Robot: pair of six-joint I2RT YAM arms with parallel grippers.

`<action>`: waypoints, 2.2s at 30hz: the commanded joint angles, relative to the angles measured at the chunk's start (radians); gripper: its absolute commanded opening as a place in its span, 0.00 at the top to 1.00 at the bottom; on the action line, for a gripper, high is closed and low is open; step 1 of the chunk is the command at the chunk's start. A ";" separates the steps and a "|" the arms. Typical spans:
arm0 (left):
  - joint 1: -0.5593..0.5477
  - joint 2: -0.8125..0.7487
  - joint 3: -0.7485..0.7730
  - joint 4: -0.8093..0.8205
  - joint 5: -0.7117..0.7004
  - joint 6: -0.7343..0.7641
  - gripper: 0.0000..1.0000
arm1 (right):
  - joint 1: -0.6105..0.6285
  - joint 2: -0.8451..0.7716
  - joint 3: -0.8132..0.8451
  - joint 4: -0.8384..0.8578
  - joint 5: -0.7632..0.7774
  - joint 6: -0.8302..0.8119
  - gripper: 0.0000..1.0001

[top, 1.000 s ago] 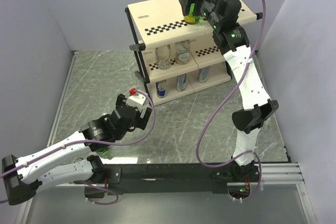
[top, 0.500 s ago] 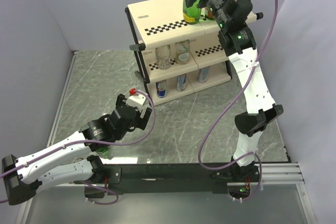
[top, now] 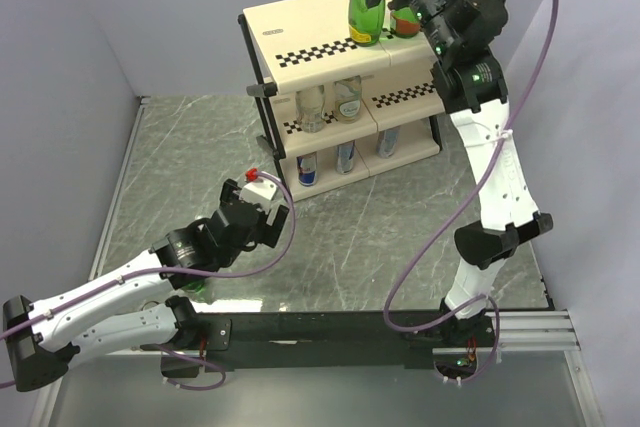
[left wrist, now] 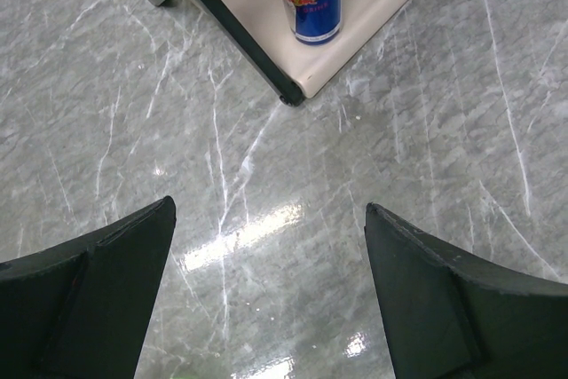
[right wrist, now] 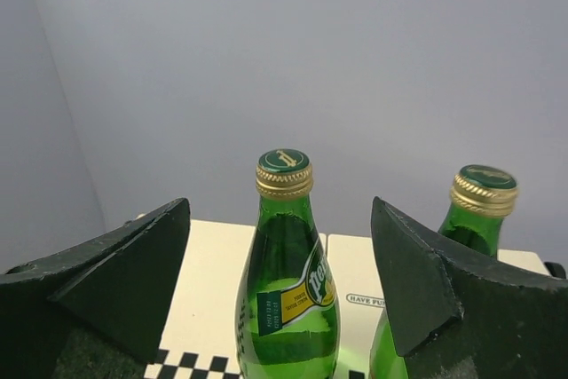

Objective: Place and organize the beverage onto the shelf
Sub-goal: Pick up the drink from the center of the board.

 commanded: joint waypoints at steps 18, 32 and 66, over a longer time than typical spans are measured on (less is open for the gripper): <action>0.037 -0.108 0.202 -0.131 -0.026 -0.244 0.01 | -0.007 -0.578 -0.537 -0.280 -0.471 -0.219 0.11; 0.047 -0.029 0.482 -0.755 -0.126 -0.851 0.01 | 0.080 -0.886 -1.255 -0.275 -0.667 -0.299 0.18; 0.136 -0.066 0.657 -0.551 -0.158 -0.493 0.03 | 0.565 -0.586 -1.470 0.250 -0.676 -0.387 0.18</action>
